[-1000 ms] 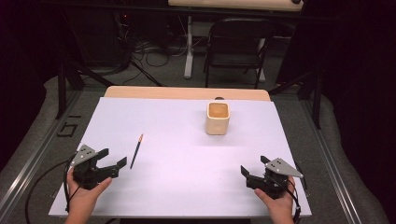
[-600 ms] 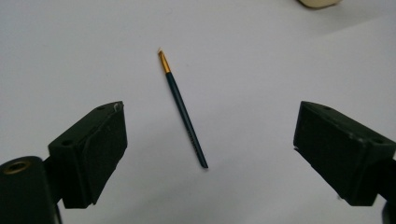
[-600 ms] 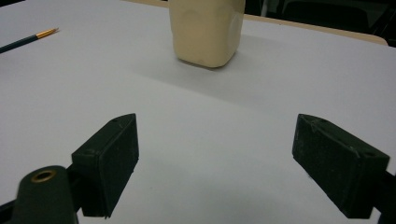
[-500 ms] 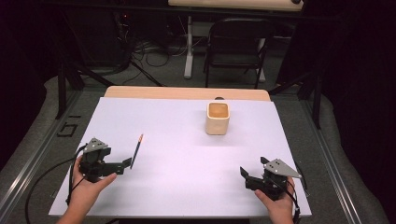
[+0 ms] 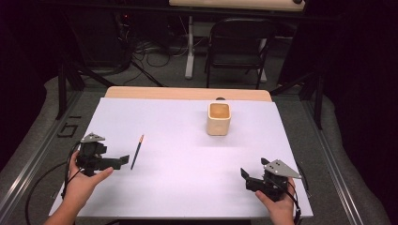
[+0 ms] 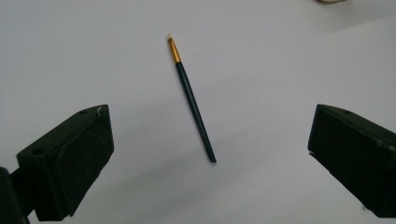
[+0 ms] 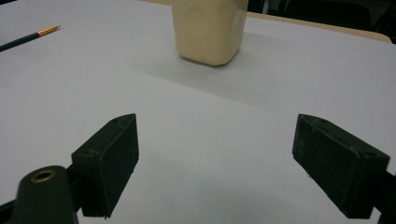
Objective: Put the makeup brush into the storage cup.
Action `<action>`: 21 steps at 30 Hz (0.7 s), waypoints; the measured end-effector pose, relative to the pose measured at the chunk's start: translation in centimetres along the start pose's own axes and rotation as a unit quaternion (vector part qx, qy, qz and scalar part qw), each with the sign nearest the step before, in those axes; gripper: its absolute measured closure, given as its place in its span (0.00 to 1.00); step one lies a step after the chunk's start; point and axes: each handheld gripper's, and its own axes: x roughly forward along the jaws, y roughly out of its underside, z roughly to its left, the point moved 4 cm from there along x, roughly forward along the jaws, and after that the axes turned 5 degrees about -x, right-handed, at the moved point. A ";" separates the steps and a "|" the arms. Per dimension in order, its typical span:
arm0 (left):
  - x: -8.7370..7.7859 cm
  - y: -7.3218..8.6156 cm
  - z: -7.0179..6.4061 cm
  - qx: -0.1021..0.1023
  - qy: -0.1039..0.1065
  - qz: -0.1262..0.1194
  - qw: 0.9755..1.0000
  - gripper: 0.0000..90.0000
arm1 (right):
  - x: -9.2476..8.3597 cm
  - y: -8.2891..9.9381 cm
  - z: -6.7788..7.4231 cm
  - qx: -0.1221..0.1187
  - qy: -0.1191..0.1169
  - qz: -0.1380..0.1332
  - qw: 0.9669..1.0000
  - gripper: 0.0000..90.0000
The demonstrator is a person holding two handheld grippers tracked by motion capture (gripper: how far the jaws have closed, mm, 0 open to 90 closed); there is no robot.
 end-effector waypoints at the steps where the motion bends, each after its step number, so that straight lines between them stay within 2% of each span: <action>1: 0.0 -0.1 0.0 0.002 -0.001 0.001 1.000 0.00 | 0.0 0.0 0.0 0.000 0.000 -0.001 1.000 0.16; 12: -0.3 -1.2 -0.4 0.013 -0.009 0.017 1.000 0.00 | 0.1 0.1 0.1 0.000 0.001 0.002 1.000 0.16; 21: 0.0 -1.7 -0.4 0.015 -0.018 0.043 0.999 0.00 | 0.1 0.1 0.1 0.000 0.001 0.003 1.000 0.16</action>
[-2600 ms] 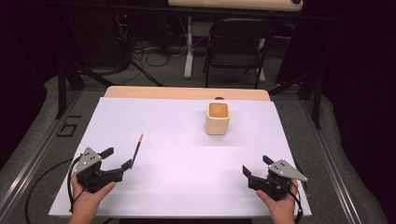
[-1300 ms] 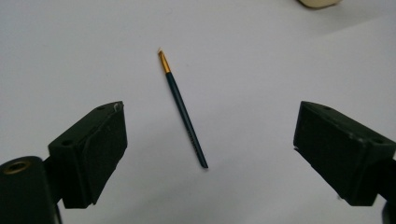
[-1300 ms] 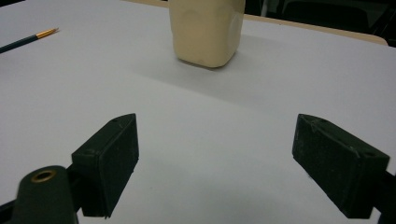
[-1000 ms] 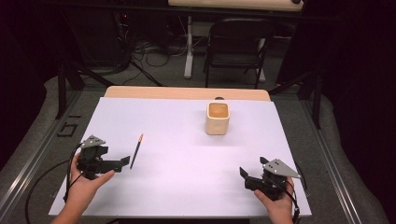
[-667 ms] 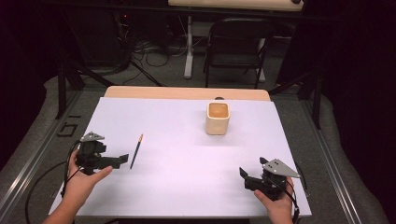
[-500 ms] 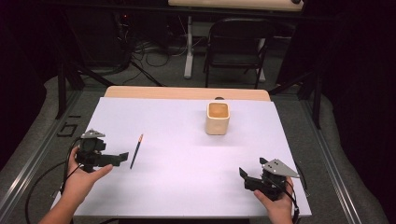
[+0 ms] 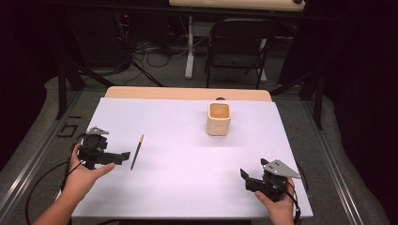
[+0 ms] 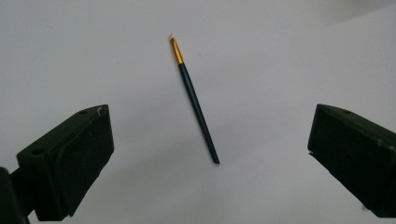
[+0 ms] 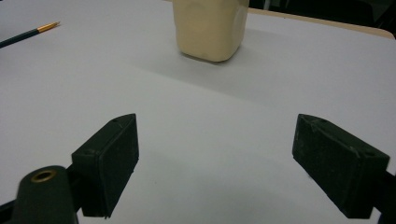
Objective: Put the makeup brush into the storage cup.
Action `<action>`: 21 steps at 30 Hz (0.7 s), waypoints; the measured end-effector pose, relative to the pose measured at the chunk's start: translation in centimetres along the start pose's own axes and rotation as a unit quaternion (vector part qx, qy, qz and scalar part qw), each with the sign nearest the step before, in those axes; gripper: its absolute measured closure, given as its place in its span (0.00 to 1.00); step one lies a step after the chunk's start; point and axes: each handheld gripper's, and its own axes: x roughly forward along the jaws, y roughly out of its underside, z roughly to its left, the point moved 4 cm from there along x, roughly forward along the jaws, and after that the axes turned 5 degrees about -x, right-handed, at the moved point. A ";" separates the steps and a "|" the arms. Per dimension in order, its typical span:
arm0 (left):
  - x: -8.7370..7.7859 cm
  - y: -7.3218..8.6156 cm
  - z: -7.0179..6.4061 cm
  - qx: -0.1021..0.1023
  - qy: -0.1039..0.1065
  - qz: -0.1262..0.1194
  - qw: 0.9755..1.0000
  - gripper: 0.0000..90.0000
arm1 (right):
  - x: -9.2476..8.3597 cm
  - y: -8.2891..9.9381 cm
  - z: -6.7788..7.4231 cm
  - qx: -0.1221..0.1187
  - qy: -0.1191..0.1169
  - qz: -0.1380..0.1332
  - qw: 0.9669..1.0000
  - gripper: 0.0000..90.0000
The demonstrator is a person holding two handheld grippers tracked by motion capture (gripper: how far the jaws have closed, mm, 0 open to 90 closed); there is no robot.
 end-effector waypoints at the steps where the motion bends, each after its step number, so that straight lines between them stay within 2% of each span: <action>1: 0.1 -0.1 0.0 0.001 -0.006 0.007 1.000 0.00 | 0.0 0.0 0.0 -0.001 -0.002 0.001 1.000 0.16; 3: 0.2 -0.2 0.0 -0.002 -0.010 0.015 1.000 0.01 | 0.0 0.0 0.0 -0.001 -0.002 0.001 1.000 0.16; 4: 0.3 -0.3 0.1 -0.004 -0.016 0.027 0.999 0.01 | 0.0 0.0 0.1 0.000 -0.001 0.001 1.000 0.16; 9: 0.5 -0.6 0.2 -0.007 -0.022 0.044 0.999 0.04 | 0.1 0.1 0.1 -0.001 -0.002 0.000 1.000 0.16; 12: 0.7 -0.9 0.3 -0.012 -0.033 0.066 0.997 0.05 | 0.1 0.1 0.1 -0.002 -0.004 0.005 1.000 0.16; 21: 1.3 -1.2 0.3 -0.016 -0.038 0.091 0.995 0.08 | 0.2 0.1 0.2 -0.002 -0.005 0.009 1.000 0.16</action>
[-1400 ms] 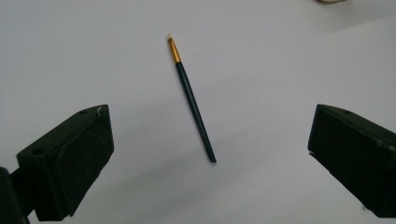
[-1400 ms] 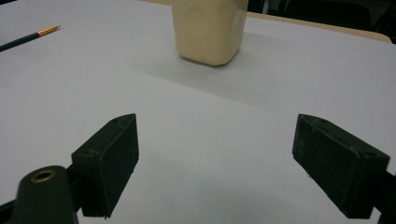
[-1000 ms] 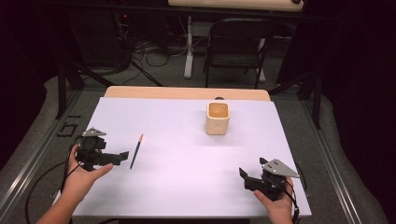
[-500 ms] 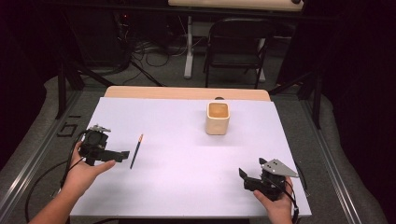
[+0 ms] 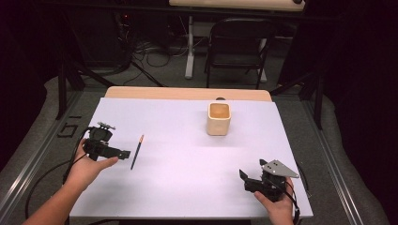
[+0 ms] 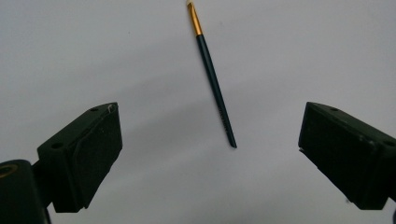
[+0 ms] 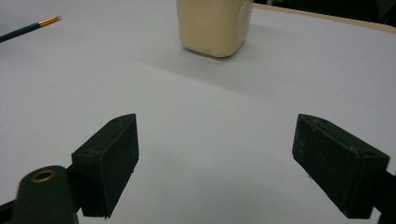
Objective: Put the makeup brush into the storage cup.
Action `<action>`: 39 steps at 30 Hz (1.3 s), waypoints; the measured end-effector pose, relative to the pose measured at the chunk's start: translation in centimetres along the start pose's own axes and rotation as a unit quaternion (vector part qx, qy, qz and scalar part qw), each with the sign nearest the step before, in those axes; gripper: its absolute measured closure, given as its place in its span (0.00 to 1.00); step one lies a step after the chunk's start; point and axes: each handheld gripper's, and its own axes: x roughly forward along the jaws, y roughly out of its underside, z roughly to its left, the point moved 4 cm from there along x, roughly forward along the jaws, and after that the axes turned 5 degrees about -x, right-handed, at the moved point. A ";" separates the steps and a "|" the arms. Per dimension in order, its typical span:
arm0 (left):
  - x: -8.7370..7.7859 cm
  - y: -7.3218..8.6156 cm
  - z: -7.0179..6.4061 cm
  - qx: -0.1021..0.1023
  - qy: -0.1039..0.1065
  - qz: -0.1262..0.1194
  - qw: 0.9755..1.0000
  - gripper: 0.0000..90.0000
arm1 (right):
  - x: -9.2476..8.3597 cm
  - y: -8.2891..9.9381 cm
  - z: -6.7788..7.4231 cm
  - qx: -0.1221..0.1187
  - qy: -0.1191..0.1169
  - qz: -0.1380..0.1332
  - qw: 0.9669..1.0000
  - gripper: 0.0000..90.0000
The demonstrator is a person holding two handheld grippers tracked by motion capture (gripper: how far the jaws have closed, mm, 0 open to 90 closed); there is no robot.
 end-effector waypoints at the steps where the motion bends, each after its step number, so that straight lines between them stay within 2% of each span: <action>1: 0.1 0.0 0.0 0.000 0.000 0.000 1.000 0.08 | 0.0 0.0 0.0 -0.001 0.000 0.000 1.000 0.16; 7: 0.6 -0.4 0.0 0.005 -0.004 0.016 1.000 0.10 | 0.1 0.0 0.0 -0.005 0.004 0.008 1.000 0.16; 16: 1.3 -0.9 -0.2 0.011 0.001 0.022 1.000 0.17 | 0.1 0.0 0.1 -0.003 0.003 0.005 1.000 0.16; 26: 2.0 -1.6 -0.3 -0.001 0.003 0.028 1.000 0.17 | 0.1 0.0 0.1 -0.004 0.003 0.006 1.000 0.16; 39: 2.7 -2.3 -0.5 0.006 0.001 0.047 0.999 0.21 | 0.2 0.0 0.2 -0.007 -0.001 0.007 1.000 0.16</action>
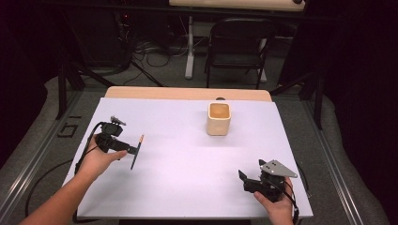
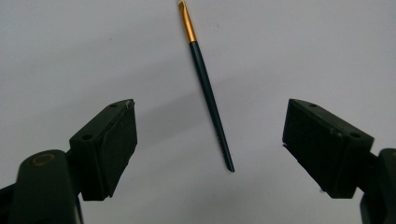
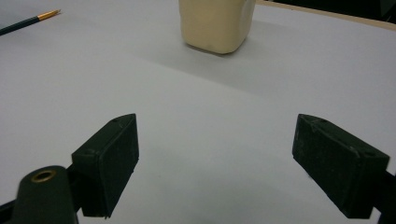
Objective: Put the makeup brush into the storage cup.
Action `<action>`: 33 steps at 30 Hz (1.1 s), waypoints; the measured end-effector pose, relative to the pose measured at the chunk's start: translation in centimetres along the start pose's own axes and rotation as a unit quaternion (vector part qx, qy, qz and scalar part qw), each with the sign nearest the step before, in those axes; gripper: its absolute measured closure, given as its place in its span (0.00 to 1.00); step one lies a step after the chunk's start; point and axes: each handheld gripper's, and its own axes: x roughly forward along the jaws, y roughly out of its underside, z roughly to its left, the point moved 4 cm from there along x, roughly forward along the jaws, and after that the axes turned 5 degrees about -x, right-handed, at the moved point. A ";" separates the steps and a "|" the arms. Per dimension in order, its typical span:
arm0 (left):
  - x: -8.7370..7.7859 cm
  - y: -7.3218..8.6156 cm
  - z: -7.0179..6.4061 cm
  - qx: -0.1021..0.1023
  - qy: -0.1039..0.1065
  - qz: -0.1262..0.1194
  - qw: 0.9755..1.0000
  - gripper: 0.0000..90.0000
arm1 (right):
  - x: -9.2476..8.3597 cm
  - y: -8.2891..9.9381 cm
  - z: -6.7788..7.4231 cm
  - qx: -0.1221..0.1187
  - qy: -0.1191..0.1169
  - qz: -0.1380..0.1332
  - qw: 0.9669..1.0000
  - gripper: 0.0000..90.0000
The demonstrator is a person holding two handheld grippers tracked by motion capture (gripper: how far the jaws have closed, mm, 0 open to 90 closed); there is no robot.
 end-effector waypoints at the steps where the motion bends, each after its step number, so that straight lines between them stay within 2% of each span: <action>1: 0.1 -0.1 0.0 0.000 0.000 0.001 1.000 0.21 | 0.0 0.0 0.0 0.000 0.000 0.000 1.000 0.16; 11: 0.6 -0.4 0.0 0.004 -0.012 0.016 1.000 0.24 | 0.0 0.0 0.1 0.001 -0.002 0.000 1.000 0.16; 18: 0.7 -0.5 0.3 -0.007 -0.014 0.021 1.000 0.24 | 0.0 0.0 0.1 0.000 -0.003 0.000 1.000 0.16; 21: 0.7 -0.6 0.5 -0.006 -0.017 0.021 1.000 0.24 | 0.0 0.0 0.1 0.000 -0.003 0.002 1.000 0.16; 22: 0.6 -0.6 0.5 -0.007 -0.017 0.021 1.000 0.25 | 0.1 0.0 0.1 0.000 -0.003 0.001 1.000 0.16; 23: 0.6 -0.6 0.5 -0.003 -0.017 0.022 1.000 0.32 | 0.0 0.0 0.1 -0.001 -0.004 0.005 1.000 0.16; 27: 0.7 -0.6 0.6 0.001 -0.018 0.026 1.000 0.34 | 0.1 0.0 0.1 -0.002 -0.003 0.003 1.000 0.16; 33: 0.8 -0.7 0.5 -0.013 -0.016 0.028 0.999 0.34 | 0.1 0.0 0.2 -0.003 -0.004 0.003 1.000 0.16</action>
